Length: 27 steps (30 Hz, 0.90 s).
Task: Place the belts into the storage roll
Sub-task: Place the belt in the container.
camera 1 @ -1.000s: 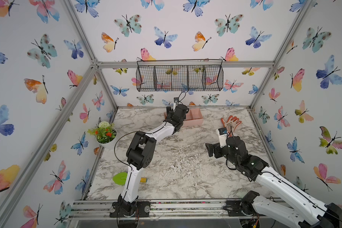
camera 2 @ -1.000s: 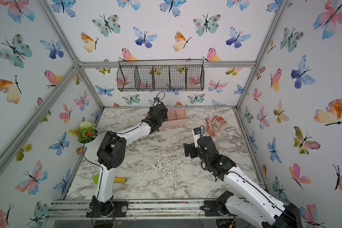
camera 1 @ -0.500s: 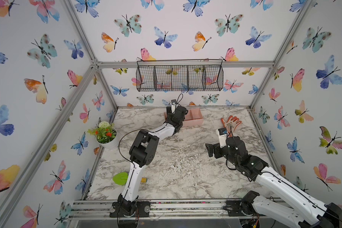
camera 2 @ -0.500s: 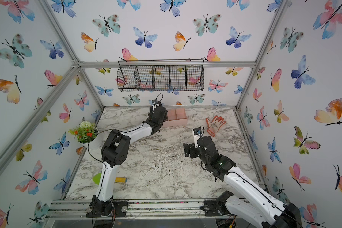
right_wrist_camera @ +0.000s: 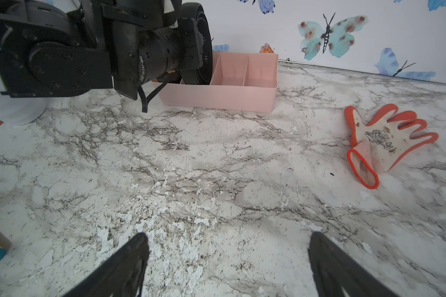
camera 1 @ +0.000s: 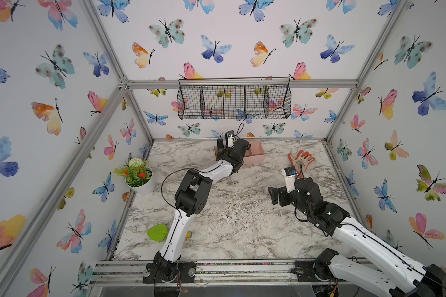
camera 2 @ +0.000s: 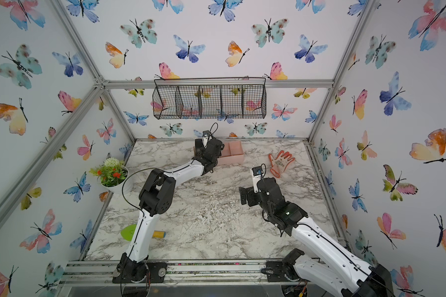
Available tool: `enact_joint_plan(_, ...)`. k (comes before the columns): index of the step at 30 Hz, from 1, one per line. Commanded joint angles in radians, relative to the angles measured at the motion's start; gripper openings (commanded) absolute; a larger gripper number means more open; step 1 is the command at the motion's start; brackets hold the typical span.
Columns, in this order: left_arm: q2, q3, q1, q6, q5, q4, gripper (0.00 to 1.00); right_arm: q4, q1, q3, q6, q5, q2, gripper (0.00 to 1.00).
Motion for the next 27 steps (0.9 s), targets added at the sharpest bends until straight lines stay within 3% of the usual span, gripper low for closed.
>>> enact_joint_plan(1, 0.066, 0.039, -0.01, 0.008, -0.001, -0.16, 0.0, 0.01, -0.002, -0.01, 0.004, -0.005, -0.01, 0.99)
enact_joint_plan(9, 0.099, 0.112, -0.02, 0.054, -0.01, -0.298, 0.0, 0.018, -0.002, -0.01, 0.003, -0.007, -0.011, 0.99)
enact_joint_plan(23, 0.058, -0.049, -0.025, -0.008, 0.05, -0.253, 0.0, 0.022, -0.002, -0.01, 0.001, -0.011, -0.004, 0.99)
enact_joint_plan(27, 0.054, -0.032, -0.026, 0.019, 0.066, -0.254, 0.0, 0.024, -0.002, -0.009, 0.001, -0.008, -0.004, 0.99)
